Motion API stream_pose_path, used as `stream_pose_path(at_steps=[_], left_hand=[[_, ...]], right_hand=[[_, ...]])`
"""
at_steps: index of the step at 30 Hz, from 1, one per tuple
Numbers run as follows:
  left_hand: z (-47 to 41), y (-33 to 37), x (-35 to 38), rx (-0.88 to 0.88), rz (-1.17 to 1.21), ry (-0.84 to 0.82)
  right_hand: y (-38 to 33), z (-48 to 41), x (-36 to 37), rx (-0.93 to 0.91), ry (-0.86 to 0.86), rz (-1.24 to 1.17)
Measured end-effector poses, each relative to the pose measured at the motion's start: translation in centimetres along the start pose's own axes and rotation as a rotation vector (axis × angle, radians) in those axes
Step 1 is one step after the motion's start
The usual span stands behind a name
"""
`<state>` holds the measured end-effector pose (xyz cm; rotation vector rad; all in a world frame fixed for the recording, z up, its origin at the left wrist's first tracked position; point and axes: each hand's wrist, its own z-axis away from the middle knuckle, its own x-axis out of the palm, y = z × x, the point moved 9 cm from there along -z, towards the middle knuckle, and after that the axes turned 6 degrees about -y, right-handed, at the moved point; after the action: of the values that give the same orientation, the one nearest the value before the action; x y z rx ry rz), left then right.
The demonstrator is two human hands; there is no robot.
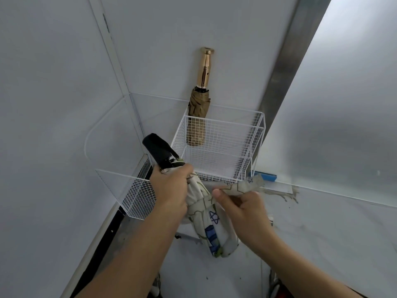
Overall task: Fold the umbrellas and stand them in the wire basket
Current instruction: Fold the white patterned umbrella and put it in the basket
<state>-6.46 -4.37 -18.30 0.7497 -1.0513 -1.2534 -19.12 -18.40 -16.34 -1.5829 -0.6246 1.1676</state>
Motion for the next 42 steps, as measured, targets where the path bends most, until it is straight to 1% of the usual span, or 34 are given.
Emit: stream_pose_path(at_steps=[2,4,5,7,9,10,13,14,15,16,17,18,19,22,23,24,25,27,28,30,33,36,39,41,42], left_hand=[[0.3,0.6,0.5,0.053,-0.065,-0.035],[0.5,0.9,1.3,0.090,-0.124,-0.101],[0.5,0.8,1.7,0.075,-0.108,-0.142],[0.7,0.1,2.6,-0.038,0.025,-0.221],[1.0,-0.5,3.4,-0.161,0.157,-0.299],[1.2,-0.6,3.8,-0.194,0.200,-0.345],[1.8,0.3,4.8,-0.244,0.374,-0.551],[2.1,0.6,5.2,-0.260,0.422,-0.630],[2.4,1.0,5.5,-0.273,0.446,-0.698],[2.3,0.9,5.6,-0.289,0.447,-0.725],[2.1,0.7,5.5,-0.306,0.435,-0.704],[1.6,0.3,5.1,-0.313,0.400,-0.639],[0.9,0.0,4.5,-0.300,0.337,-0.545],[-0.3,-0.9,2.6,-0.225,0.103,-0.262],[-0.4,-1.4,1.6,-0.217,0.044,-0.158],[-0.4,-1.7,0.7,-0.206,0.024,-0.063],[-0.3,-1.5,0.1,-0.186,0.032,0.002],[-0.6,-0.5,-0.5,-0.113,0.077,0.048],[-0.8,0.2,-0.6,-0.070,0.102,0.041],[-1.2,1.3,-0.6,-0.005,0.152,0.005],[-1.3,2.3,-0.3,0.034,0.217,-0.078],[-1.5,2.8,-0.2,0.069,0.221,-0.133],[-1.2,3.6,0.1,0.138,0.243,-0.164],[-1.2,3.9,0.2,0.172,0.248,-0.183],[-1.2,3.8,0.4,0.170,0.256,-0.210]], right_hand=[[-0.9,-0.1,-1.0,-0.044,0.038,-0.044],[-1.0,-0.3,-1.9,-0.019,0.055,-0.109],[-0.7,-0.5,-2.1,0.009,0.051,-0.142],[0.6,-1.0,-2.4,0.088,0.024,-0.181],[1.6,-1.4,-1.7,0.195,-0.065,-0.239],[2.0,-1.3,-0.9,0.251,-0.144,-0.311],[1.5,0.1,2.3,0.401,-0.450,-0.597],[1.0,0.6,3.0,0.419,-0.508,-0.646],[0.9,0.8,3.4,0.414,-0.525,-0.648],[0.8,0.7,3.3,0.393,-0.497,-0.610],[0.9,0.3,2.9,0.362,-0.427,-0.533],[0.8,-0.1,2.2,0.308,-0.347,-0.414],[0.5,-0.5,1.4,0.213,-0.272,-0.247],[-1.6,-0.5,0.3,-0.187,-0.053,0.448],[-1.8,-0.1,0.7,-0.265,-0.009,0.572],[-1.8,0.3,1.2,-0.292,-0.003,0.593],[-1.4,0.6,1.6,-0.290,-0.024,0.534],[-1.3,0.9,1.6,-0.285,-0.035,0.330],[-1.5,1.0,1.0,-0.297,0.000,0.262],[-2.5,1.4,0.1,-0.354,0.071,0.215],[-3.6,2.1,0.5,-0.443,0.089,0.191],[-4.4,2.5,0.2,-0.487,0.129,0.182],[-5.1,2.7,-0.8,-0.493,0.179,0.169],[-5.2,2.8,-1.1,-0.473,0.176,0.156],[-5.1,2.6,-1.2,-0.435,0.158,0.122]])
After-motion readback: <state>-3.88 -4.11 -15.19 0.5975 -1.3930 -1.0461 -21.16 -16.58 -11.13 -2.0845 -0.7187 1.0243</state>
